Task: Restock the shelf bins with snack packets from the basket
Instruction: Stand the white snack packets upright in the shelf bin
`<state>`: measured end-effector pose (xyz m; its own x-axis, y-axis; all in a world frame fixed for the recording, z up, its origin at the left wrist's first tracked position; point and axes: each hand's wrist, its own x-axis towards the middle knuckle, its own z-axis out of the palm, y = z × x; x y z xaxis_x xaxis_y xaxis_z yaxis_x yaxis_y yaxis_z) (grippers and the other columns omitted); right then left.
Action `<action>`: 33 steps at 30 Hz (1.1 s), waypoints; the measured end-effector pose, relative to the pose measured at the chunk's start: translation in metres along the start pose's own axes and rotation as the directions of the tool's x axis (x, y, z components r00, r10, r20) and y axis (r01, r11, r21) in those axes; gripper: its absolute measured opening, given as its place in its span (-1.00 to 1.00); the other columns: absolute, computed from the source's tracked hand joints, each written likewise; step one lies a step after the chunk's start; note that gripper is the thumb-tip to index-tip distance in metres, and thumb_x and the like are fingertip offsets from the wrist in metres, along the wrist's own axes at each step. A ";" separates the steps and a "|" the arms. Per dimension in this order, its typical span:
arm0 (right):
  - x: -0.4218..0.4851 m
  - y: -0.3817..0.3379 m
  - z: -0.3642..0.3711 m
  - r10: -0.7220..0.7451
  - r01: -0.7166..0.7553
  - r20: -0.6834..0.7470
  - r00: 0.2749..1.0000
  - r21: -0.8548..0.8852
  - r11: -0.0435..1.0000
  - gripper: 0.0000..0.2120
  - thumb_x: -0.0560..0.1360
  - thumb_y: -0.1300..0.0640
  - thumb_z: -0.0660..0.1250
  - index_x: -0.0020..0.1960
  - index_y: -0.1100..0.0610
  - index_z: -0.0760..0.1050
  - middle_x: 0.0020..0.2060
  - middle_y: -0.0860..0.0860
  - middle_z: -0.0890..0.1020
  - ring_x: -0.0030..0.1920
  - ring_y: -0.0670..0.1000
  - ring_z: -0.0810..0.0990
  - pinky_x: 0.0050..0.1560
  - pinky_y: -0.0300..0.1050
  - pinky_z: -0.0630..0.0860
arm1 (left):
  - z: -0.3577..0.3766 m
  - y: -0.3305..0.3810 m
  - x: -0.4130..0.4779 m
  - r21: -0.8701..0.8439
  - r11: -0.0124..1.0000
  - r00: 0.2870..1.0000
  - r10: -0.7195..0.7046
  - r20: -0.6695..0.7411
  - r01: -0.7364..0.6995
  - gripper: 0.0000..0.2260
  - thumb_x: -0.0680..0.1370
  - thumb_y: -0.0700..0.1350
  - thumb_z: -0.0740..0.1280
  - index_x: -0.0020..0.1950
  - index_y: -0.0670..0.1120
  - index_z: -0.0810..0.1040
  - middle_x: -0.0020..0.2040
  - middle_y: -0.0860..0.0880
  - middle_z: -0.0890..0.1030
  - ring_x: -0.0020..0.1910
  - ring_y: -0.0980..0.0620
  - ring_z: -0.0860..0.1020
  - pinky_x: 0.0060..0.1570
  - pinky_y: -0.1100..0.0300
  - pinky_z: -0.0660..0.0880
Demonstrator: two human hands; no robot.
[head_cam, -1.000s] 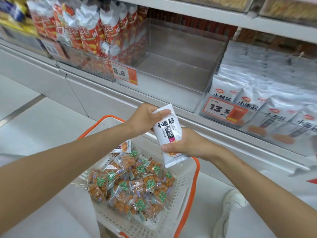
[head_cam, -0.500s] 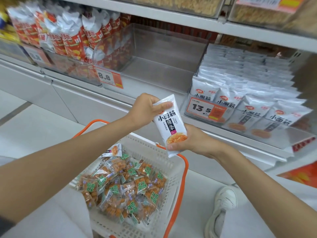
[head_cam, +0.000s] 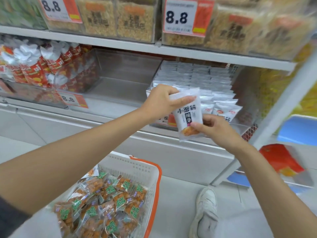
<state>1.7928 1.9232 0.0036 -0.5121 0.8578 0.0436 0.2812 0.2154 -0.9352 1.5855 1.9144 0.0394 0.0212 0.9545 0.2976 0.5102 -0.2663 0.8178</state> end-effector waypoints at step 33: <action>0.000 0.017 -0.098 0.188 -0.287 -0.370 0.910 -0.234 0.929 -0.78 0.48 0.03 0.31 -0.08 0.17 0.63 -0.28 0.07 0.63 -0.33 -0.03 0.46 -0.26 -0.11 0.36 | 0.092 0.075 0.086 0.400 0.911 0.867 -0.118 0.485 -0.100 -0.53 0.64 0.13 0.16 -0.39 -0.03 0.11 -0.45 0.02 0.13 -0.49 0.06 0.11 -0.42 0.14 0.04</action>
<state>1.8772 1.9728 0.0221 -0.1125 0.9936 -0.0059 0.5980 0.0630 -0.7990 1.7050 1.9893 0.0814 0.3755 0.9236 -0.0772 0.8067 -0.2847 0.5178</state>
